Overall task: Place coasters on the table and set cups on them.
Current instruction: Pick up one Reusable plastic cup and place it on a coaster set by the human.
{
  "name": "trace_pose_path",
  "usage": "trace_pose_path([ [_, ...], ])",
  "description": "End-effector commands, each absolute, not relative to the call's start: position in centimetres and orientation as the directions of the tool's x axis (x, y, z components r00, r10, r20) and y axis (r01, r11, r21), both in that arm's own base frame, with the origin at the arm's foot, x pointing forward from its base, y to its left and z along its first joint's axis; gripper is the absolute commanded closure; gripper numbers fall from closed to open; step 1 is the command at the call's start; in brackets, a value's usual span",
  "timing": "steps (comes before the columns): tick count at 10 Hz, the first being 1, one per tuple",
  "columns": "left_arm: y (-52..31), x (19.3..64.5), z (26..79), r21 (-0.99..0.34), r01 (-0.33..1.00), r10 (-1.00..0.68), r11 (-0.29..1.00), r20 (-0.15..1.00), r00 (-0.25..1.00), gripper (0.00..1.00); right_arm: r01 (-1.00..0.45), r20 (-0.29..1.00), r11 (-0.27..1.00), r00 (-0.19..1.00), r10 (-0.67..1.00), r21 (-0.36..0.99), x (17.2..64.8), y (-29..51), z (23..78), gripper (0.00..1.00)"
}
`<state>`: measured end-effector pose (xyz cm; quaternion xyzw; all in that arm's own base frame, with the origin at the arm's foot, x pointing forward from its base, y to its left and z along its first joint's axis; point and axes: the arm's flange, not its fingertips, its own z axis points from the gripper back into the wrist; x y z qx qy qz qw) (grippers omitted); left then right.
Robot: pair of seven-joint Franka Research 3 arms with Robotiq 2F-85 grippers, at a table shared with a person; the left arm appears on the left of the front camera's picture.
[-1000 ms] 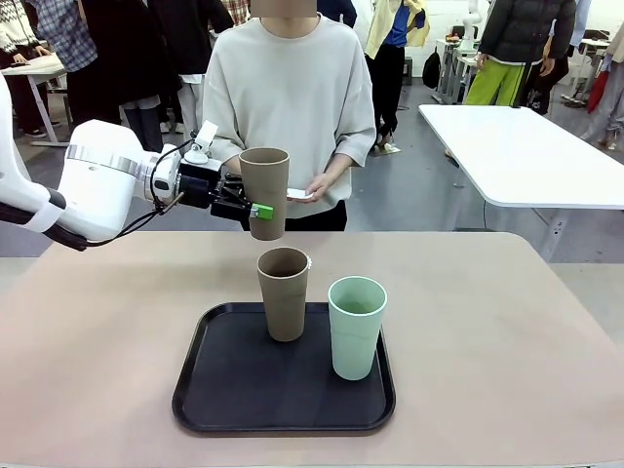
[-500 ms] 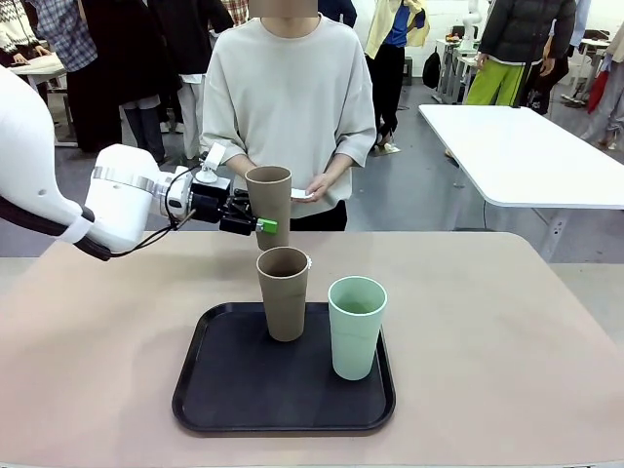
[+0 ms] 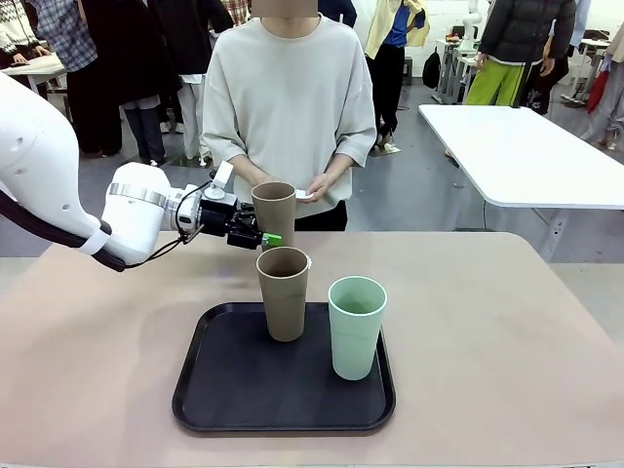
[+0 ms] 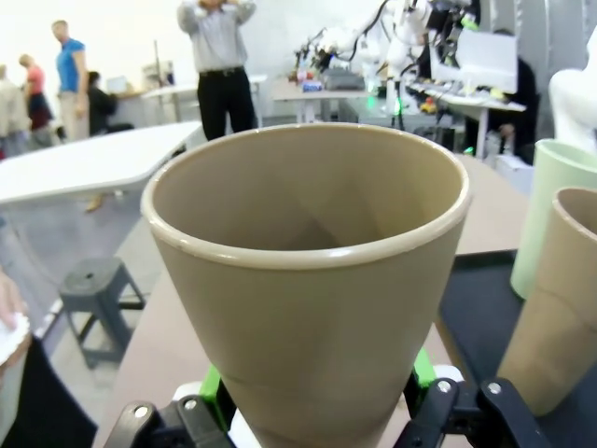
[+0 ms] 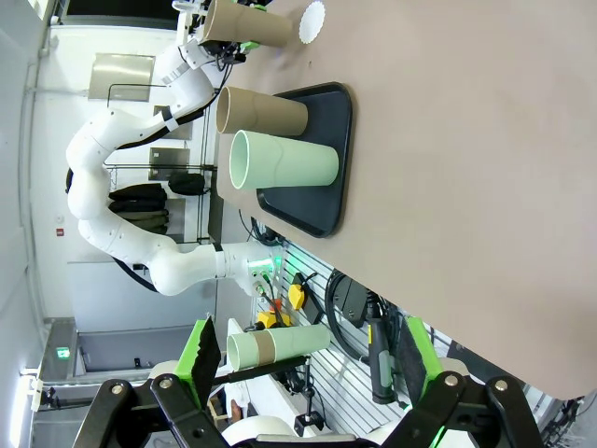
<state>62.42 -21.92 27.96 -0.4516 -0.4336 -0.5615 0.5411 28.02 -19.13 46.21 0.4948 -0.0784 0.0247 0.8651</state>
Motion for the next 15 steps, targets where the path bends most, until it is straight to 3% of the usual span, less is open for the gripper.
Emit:
trace_pose_path([
  [1, -23.3, 63.7, 27.3, 0.025, 0.999, -0.243, -0.028, 0.97, -0.031, 0.16, -0.123, 0.166, 0.503, 0.985, -0.041, 0.856, 28.1, -19.2, 46.3, 0.0],
  [9, -24.5, 64.8, 26.7, -0.03, 0.999, -0.237, 0.032, 0.971, 0.037, 0.16, -0.123, 0.166, 0.503, 0.985, -0.041, 0.856, 28.1, -19.2, 46.3, 0.0],
  [10, -23.9, 64.5, 26.1, 0.012, 1.0, -0.248, -0.005, 0.969, -0.013, 0.16, -0.123, 0.166, 0.503, 0.985, -0.041, 0.856, 28.1, -19.2, 46.3, 0.0],
  [15, -23.9, 64.5, 26.1, 0.012, 1.0, -0.248, -0.005, 0.969, -0.013, 0.16, -0.123, 0.166, 0.503, 0.985, -0.041, 0.856, 28.1, -19.2, 46.3, 0.0],
])
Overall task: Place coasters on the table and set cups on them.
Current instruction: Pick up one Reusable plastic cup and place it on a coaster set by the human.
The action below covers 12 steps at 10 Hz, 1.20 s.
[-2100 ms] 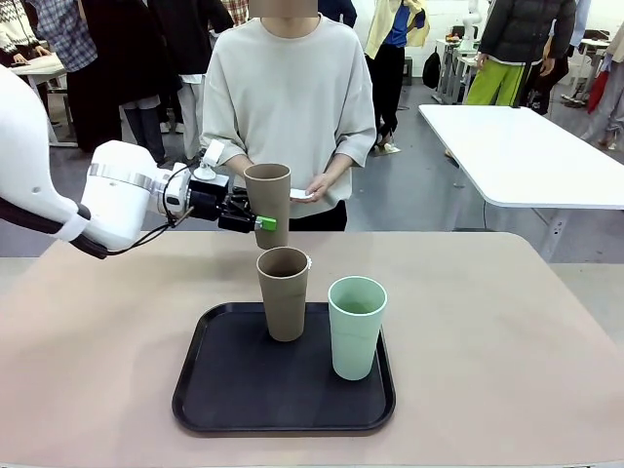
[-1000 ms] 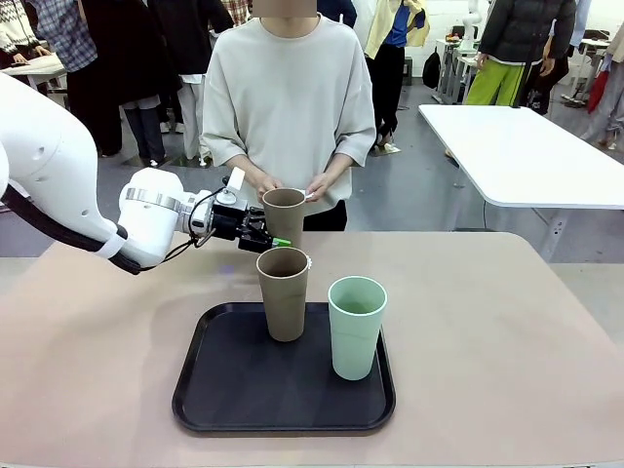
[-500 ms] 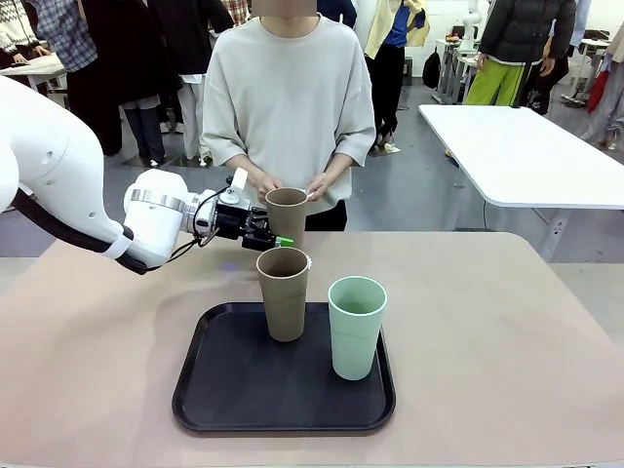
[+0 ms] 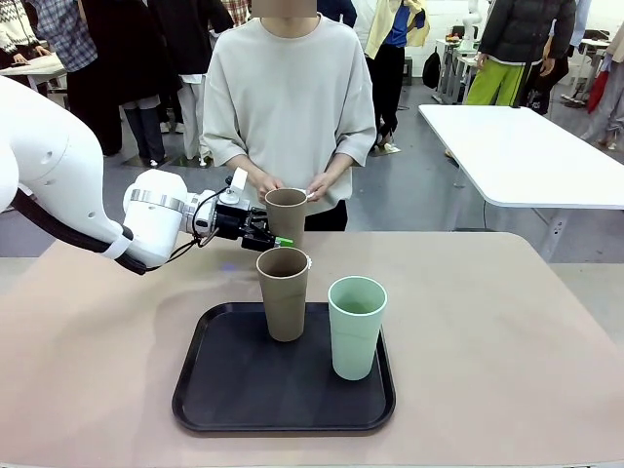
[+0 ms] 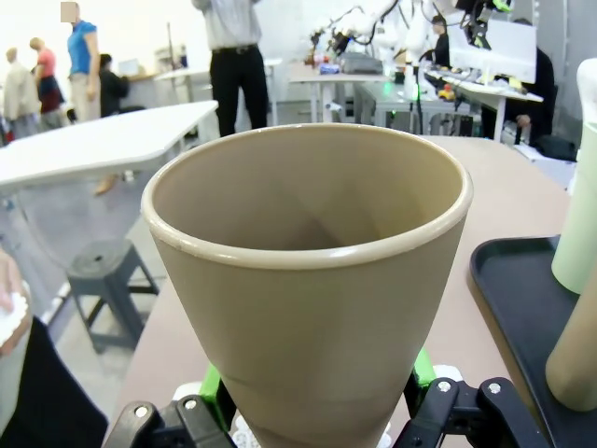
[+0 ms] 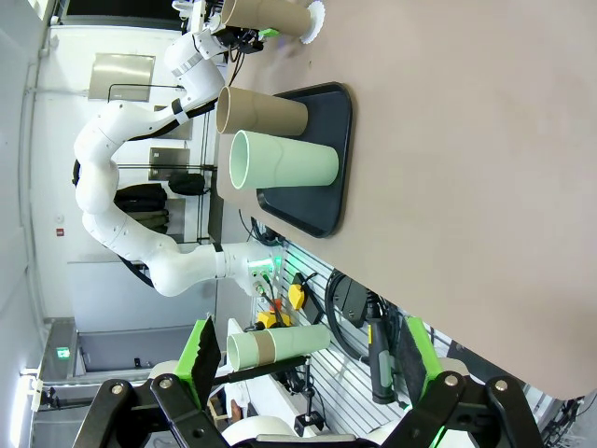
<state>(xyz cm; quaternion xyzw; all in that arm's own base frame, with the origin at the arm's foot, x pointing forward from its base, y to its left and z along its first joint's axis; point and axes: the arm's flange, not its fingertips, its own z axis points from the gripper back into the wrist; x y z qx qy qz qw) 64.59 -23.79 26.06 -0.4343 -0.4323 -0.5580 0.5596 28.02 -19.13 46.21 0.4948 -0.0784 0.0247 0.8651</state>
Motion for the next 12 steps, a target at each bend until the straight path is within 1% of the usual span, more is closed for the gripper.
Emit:
trace_pose_path([
  [1, -23.9, 64.5, 26.1, 0.012, 1.0, -0.248, -0.005, 0.969, -0.013, 0.16, -0.123, 0.166, 0.503, 0.985, -0.041, 0.856, 28.1, -19.2, 46.3, 0.0],
  [4, -23.8, 64.6, 26.1, -0.004, 1.0, -0.249, 0.0, 0.968, 0.004, 0.16, -0.123, 0.166, 0.503, 0.985, -0.041, 0.856, 28.1, -19.2, 46.3, 0.0],
  [5, -23.8, 64.7, 25.9, -0.011, 1.0, -0.234, -0.023, 0.972, 0.005, 0.16, -0.123, 0.166, 0.503, 0.985, -0.041, 0.856, 28.1, -19.2, 46.3, 0.0],
  [8, -24.7, 64.9, 25.3, -0.005, 0.999, -0.257, -0.046, 0.966, -0.007, 0.16, -0.123, 0.166, 0.503, 0.985, -0.041, 0.856, 28.1, -19.2, 46.3, 0.0],
  [12, -25.2, 65.5, 25.2, 0.006, 1.0, -0.252, -0.022, 0.968, -0.011, 0.16, -0.123, 0.166, 0.503, 0.985, -0.041, 0.856, 28.1, -19.2, 46.3, 0.0],
])
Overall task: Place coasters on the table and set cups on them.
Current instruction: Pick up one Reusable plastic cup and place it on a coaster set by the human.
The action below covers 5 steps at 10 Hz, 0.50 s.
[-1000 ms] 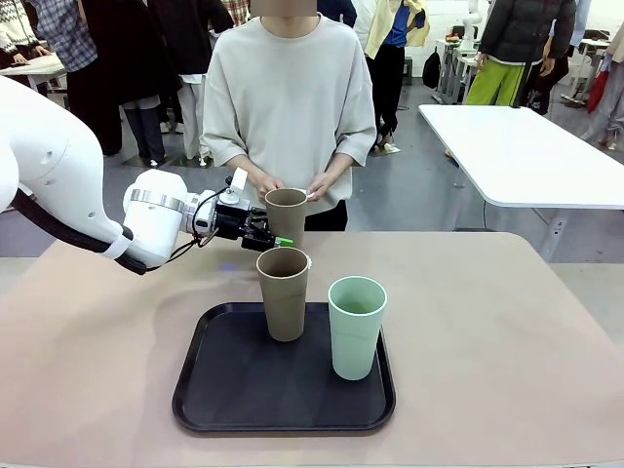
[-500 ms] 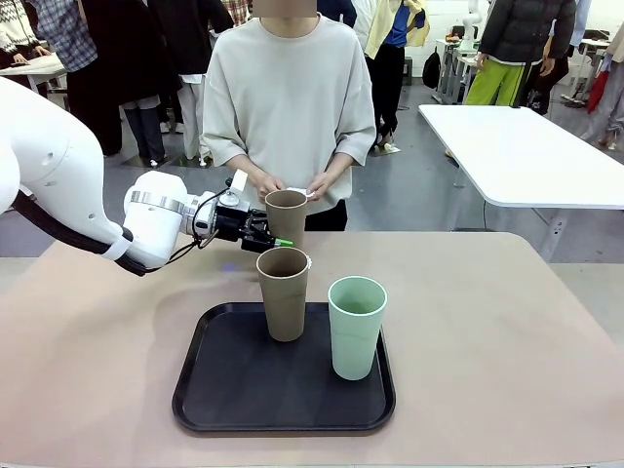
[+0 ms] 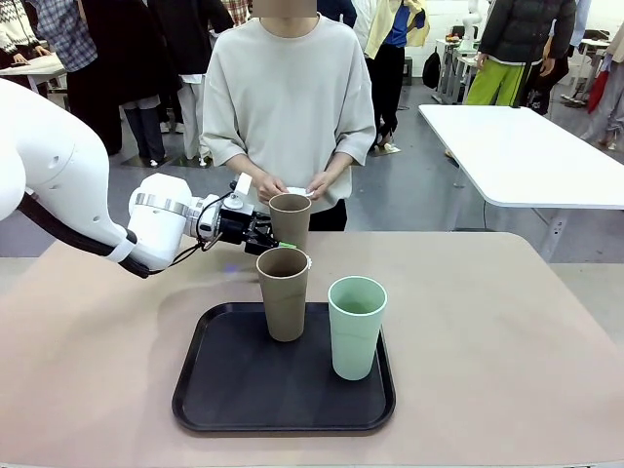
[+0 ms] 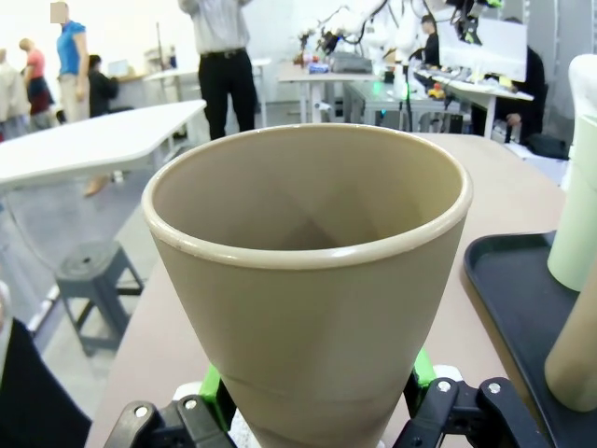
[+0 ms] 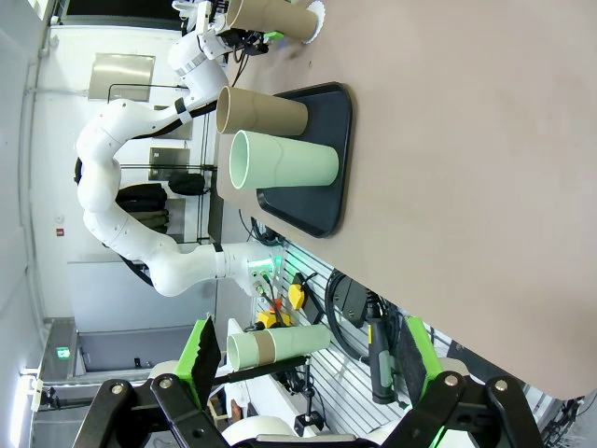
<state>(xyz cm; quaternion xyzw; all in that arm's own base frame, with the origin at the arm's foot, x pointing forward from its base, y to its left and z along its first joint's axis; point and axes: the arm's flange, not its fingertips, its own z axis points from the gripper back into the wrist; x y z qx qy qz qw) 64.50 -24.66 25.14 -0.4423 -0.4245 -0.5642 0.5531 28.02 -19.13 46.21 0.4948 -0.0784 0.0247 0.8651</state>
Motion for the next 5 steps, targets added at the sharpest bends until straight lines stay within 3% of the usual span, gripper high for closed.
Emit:
trace_pose_path([
  [1, -25.18, 65.74, 25.26, 0.009, 1.0, -0.251, -0.015, 0.968, -0.012, 0.16, -0.123, 0.166, 0.503, 0.985, -0.041, 0.856, 28.14, -19.18, 46.31, 0.0],
  [5, -25.37, 66.58, 24.81, -0.003, 1.0, -0.263, -0.008, 0.965, 0.0, 0.16, -0.123, 0.166, 0.503, 0.985, -0.041, 0.856, 28.14, -19.18, 46.31, 0.0],
])
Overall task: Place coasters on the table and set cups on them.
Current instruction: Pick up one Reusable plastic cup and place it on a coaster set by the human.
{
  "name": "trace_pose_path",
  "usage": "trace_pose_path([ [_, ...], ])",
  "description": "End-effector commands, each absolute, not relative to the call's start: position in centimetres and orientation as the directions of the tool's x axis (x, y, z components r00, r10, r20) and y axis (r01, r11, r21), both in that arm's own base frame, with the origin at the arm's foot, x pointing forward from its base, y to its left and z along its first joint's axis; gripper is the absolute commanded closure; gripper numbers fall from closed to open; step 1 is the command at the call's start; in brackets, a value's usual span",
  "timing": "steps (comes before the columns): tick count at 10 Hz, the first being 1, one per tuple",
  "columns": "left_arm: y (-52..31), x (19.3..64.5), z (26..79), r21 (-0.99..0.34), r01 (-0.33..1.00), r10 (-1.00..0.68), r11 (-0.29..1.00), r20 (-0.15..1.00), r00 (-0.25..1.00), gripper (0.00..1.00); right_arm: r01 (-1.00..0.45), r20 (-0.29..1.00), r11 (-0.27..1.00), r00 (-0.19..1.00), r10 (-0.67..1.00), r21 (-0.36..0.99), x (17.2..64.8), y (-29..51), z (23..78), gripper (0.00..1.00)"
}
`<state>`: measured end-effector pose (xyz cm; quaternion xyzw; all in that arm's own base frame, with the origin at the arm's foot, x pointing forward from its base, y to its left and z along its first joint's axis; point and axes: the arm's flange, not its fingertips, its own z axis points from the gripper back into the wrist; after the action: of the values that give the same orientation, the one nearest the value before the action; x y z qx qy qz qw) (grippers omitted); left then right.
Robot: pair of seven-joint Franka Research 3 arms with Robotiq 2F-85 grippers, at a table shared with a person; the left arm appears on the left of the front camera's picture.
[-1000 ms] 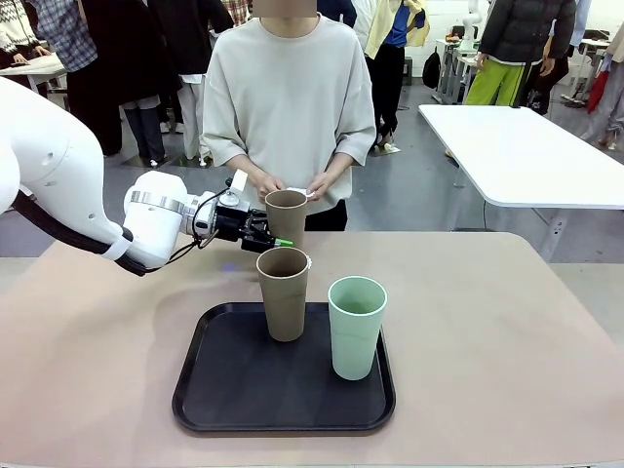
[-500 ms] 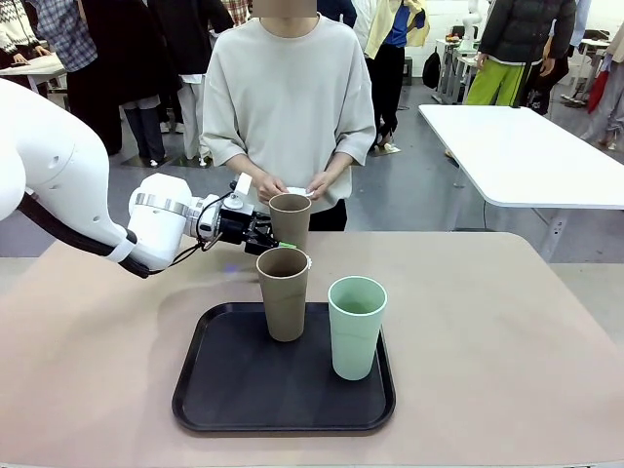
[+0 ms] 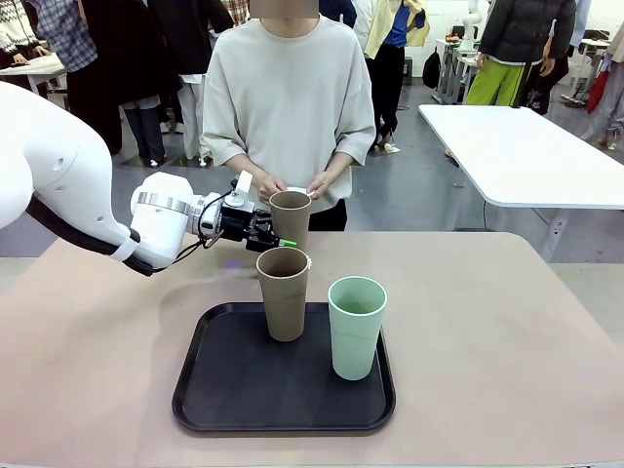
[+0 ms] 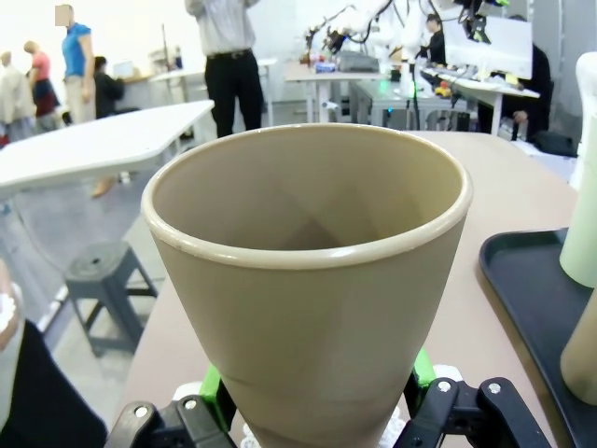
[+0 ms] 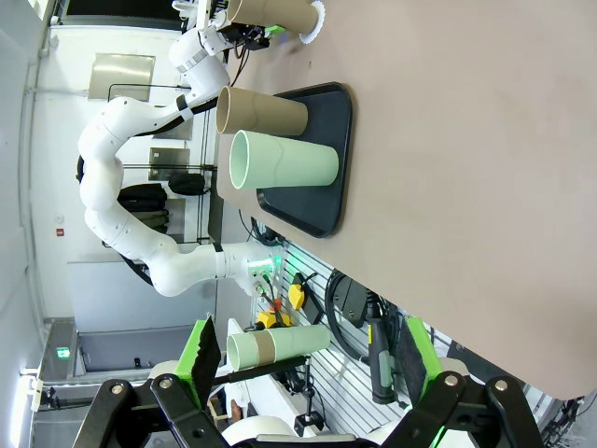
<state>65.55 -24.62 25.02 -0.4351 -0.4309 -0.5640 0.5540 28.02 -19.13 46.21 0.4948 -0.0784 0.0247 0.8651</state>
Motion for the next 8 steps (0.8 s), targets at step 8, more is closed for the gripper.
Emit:
trace_pose_path([
  [8, -25.58, 67.01, 23.93, -0.072, 0.997, -0.263, -0.006, 0.963, 0.068, 0.0, -0.123, 0.166, 0.503, 0.985, -0.041, 0.856, 28.14, -19.18, 46.31, 0.0],
])
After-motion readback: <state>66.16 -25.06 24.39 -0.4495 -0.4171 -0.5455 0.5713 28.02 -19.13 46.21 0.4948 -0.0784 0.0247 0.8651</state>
